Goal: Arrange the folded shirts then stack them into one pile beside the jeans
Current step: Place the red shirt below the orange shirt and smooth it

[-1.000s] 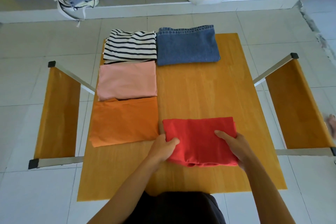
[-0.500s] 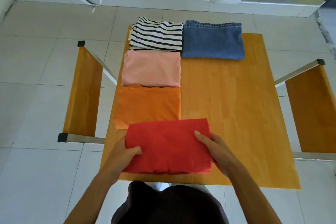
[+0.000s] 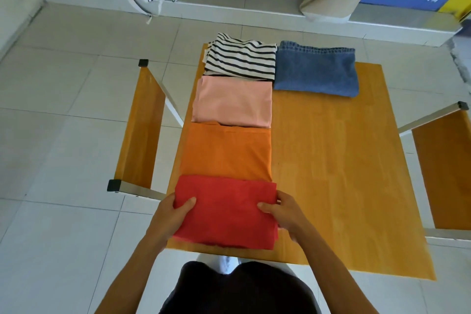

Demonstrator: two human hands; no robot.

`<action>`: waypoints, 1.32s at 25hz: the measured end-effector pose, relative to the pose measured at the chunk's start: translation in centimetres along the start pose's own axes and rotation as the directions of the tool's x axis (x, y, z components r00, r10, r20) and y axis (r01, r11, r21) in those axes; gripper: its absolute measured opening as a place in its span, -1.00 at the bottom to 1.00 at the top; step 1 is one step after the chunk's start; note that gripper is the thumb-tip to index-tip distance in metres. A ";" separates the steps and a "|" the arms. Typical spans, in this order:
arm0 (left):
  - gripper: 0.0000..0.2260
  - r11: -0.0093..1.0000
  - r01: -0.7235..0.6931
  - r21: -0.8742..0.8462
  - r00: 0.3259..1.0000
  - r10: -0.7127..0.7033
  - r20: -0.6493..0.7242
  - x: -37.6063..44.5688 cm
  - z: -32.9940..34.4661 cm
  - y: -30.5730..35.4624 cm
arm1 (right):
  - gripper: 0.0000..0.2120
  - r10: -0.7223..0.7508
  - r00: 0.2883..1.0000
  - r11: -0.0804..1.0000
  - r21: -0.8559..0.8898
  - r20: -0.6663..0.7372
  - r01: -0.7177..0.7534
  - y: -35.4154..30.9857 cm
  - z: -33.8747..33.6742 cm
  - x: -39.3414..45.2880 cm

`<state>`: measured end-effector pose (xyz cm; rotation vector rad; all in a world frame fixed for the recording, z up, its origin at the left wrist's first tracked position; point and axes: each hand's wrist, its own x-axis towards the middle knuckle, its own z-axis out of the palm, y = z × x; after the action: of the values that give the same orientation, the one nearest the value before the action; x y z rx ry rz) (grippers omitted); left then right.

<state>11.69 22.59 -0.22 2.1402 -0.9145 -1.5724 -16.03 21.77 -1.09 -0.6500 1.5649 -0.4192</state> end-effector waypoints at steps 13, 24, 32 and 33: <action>-0.55 0.978 0.029 0.207 0.990 0.001 -0.140 0.3 0.3 -1.7 | -0.57 -0.053 0.993 0.964 -0.264 -0.110 0.023 1.5 0.4 -0.2; -0.58 0.728 -0.276 0.628 0.738 0.579 -0.346 0.9 2.4 -0.8 | -0.53 -0.454 0.792 0.795 -0.588 -0.409 0.152 0.4 2.8 0.1; -0.45 0.385 -0.377 0.843 0.767 0.639 0.051 2.7 7.5 -5.3 | -0.41 -0.678 0.734 0.273 -0.913 0.040 0.302 4.4 8.4 1.7; -0.45 0.380 -0.373 0.846 0.767 0.640 0.051 2.8 7.4 -5.3 | -0.39 -0.672 0.739 0.265 -0.916 0.048 0.300 4.8 8.2 2.1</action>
<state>6.84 25.44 -7.96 2.1027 -2.2762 -0.4492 -8.69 25.13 -6.56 -2.0952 1.8565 -0.1107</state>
